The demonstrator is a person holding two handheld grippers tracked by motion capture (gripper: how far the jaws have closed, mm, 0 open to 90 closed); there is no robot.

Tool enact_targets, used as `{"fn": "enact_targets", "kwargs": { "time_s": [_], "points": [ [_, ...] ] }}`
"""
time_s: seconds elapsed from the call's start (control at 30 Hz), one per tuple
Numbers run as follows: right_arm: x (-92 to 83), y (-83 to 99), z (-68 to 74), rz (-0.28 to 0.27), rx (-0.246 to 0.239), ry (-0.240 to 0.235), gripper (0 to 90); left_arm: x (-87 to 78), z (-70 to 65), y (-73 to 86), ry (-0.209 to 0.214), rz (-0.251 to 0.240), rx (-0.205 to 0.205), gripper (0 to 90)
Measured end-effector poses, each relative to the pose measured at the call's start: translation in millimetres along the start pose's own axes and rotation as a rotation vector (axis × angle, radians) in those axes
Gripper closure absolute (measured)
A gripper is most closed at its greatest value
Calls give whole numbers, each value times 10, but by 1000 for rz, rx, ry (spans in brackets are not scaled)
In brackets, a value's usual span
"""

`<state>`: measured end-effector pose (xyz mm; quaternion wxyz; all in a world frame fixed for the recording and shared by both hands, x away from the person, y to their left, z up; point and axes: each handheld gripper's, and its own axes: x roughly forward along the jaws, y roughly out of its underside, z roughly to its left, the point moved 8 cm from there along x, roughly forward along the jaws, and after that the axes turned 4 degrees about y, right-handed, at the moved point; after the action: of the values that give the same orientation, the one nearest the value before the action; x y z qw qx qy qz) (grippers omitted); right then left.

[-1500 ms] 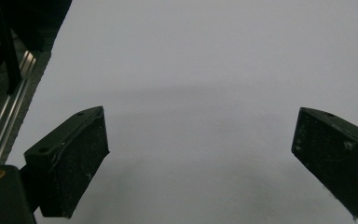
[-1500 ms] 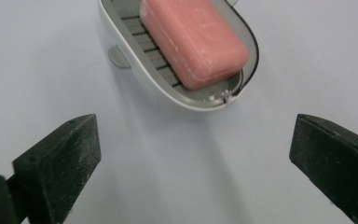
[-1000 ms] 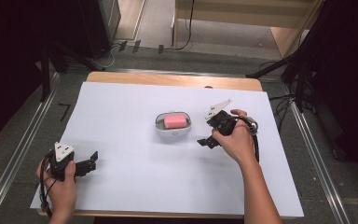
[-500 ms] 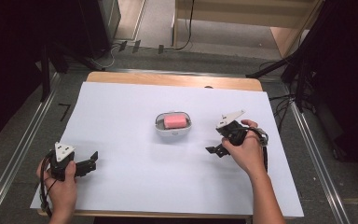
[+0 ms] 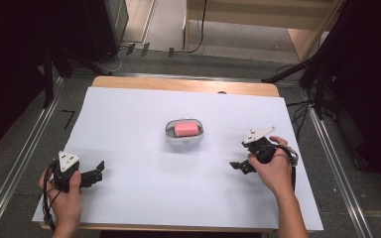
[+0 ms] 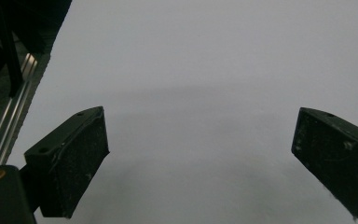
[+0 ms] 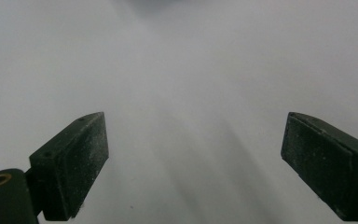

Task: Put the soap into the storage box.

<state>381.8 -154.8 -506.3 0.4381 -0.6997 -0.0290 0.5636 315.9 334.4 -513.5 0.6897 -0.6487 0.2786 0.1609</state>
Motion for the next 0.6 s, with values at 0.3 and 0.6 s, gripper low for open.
{"fn": "enact_targets", "kwargs": {
  "time_s": [0.3,0.6],
  "points": [
    [-88,216,-35,-24,40,15,80,2,-2,-1,0,-2,4,42],
    [-219,420,-76,-51,74,47,80,-1,-3,1,-3,2,7,42]
  ]
}}
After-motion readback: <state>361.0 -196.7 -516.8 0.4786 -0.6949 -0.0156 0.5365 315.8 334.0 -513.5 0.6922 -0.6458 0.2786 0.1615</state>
